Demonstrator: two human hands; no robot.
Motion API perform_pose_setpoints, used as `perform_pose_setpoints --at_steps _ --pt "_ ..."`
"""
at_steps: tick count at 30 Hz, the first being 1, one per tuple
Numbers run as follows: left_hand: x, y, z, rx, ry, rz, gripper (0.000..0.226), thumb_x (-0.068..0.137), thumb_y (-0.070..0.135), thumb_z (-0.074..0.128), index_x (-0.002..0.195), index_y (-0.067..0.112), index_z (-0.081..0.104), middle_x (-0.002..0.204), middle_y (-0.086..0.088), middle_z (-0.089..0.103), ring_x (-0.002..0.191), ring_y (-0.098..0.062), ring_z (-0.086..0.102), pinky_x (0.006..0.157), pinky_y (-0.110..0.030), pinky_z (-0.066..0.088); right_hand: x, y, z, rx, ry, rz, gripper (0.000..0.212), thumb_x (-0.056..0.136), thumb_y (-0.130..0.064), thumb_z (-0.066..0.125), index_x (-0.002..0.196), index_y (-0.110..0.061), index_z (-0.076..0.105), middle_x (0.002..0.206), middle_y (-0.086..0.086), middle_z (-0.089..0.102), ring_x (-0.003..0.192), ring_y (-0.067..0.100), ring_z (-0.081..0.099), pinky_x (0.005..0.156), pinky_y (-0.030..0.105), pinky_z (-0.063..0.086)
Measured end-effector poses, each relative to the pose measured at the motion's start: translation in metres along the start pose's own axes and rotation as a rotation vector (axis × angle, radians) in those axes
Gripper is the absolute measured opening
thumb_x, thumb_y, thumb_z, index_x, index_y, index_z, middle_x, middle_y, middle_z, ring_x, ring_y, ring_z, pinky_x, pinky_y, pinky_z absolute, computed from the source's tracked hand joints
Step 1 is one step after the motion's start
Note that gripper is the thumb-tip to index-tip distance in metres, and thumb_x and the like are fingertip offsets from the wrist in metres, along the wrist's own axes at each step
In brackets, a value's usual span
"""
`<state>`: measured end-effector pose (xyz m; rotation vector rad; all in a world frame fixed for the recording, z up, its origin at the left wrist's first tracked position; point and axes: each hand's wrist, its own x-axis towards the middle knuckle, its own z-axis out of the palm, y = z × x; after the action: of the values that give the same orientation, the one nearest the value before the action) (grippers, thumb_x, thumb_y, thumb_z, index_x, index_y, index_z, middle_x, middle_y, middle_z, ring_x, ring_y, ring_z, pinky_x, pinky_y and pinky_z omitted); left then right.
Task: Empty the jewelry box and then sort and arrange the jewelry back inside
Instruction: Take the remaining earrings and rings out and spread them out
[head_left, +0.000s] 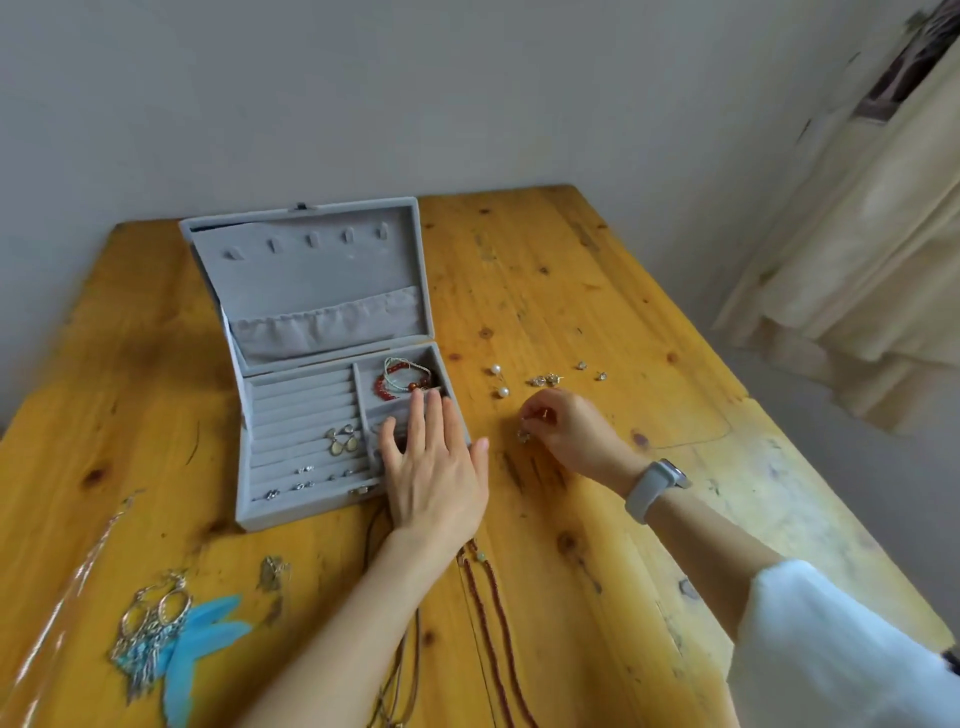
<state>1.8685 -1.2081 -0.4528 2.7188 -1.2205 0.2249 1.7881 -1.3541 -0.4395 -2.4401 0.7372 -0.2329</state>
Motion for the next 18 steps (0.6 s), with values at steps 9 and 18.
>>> perform_pose_setpoints --at_steps 9,18 --pt "-0.001 -0.003 0.002 -0.052 0.004 0.028 0.063 0.09 0.043 0.02 0.128 0.003 0.051 0.136 -0.015 0.049 0.131 -0.027 0.039 0.102 -0.046 0.016 -0.002 -0.003 0.007 -0.101 0.102 -0.096 0.02 0.092 -0.015 0.052 0.105 -0.011 0.066 0.105 0.006 0.059 0.097 0.022 0.05 0.082 0.025 0.039" --pt "-0.021 -0.076 -0.014 -0.253 0.204 -0.116 0.053 0.092 0.037 0.023 0.133 0.013 0.046 0.146 -0.007 0.036 0.139 -0.02 0.023 0.108 -0.041 0.004 0.002 -0.045 0.014 -0.197 0.245 -0.219 0.02 0.091 -0.017 0.053 0.102 -0.01 0.068 0.104 0.01 0.063 0.095 0.029 0.053 0.077 0.039 0.048"
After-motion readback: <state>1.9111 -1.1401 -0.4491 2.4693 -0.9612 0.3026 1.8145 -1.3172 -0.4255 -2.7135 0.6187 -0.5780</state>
